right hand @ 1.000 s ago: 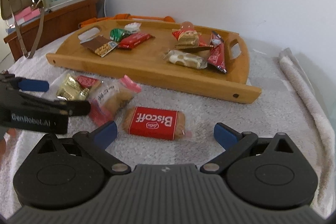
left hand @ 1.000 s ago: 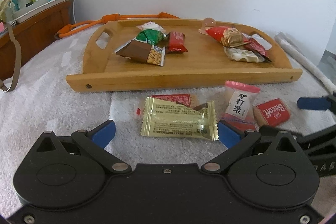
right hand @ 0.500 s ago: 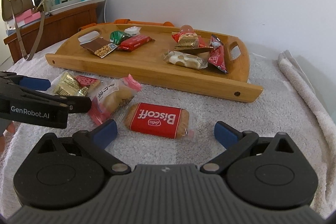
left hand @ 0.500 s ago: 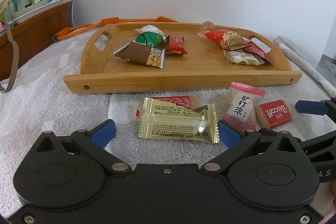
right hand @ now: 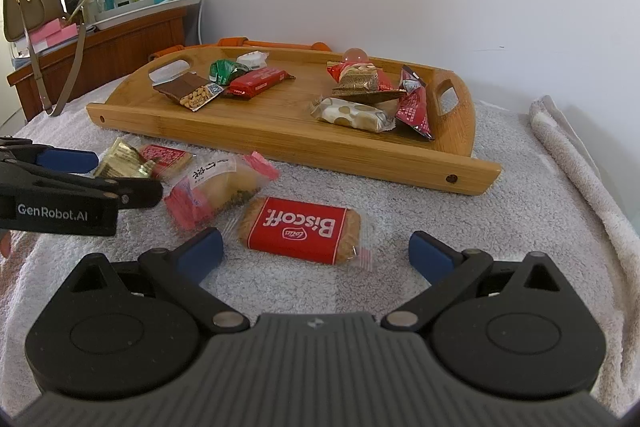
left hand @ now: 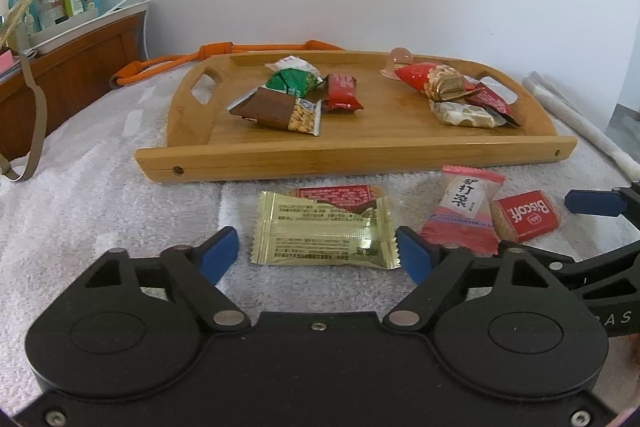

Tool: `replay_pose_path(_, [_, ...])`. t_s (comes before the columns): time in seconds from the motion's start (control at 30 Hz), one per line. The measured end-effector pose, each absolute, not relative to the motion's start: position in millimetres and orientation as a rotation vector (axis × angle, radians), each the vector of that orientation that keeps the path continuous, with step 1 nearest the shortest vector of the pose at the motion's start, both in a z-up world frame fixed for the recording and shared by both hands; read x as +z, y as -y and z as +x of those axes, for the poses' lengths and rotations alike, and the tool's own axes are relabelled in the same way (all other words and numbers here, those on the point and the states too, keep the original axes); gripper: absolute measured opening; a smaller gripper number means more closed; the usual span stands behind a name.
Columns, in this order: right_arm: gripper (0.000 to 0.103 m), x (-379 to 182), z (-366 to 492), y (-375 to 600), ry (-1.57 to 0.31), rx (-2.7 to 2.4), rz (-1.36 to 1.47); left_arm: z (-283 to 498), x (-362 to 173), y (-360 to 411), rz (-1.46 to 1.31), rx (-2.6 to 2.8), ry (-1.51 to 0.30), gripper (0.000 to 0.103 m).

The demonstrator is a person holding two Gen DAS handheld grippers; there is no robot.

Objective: Organize snacks
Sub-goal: 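Grasp the yellow-green wafer packet with the left tool while the right tool grasps the red Biscoff packet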

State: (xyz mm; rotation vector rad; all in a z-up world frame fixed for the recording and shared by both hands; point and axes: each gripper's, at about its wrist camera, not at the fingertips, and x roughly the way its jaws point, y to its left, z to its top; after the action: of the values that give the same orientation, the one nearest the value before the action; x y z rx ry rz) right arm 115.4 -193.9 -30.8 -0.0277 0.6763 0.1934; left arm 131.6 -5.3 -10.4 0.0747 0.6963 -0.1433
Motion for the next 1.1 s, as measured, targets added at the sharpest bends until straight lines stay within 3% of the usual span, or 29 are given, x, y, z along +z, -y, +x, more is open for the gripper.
replay_pose_path(0.37, [0.103,-31,116,194,-0.678,0.194,-0.029,130,-7,-2,0.072,-0.143,-0.694,0.068])
replay_pose_path(0.5, [0.103,-31,118,193,-0.688,0.193,-0.035,127,-3,-2,0.073,-0.151,-0.680,0.058])
replay_pose_path(1.1, [0.103,-30,119,191,-0.697,0.183,-0.042,102,12,-9,0.049,-0.162,-0.680,0.056])
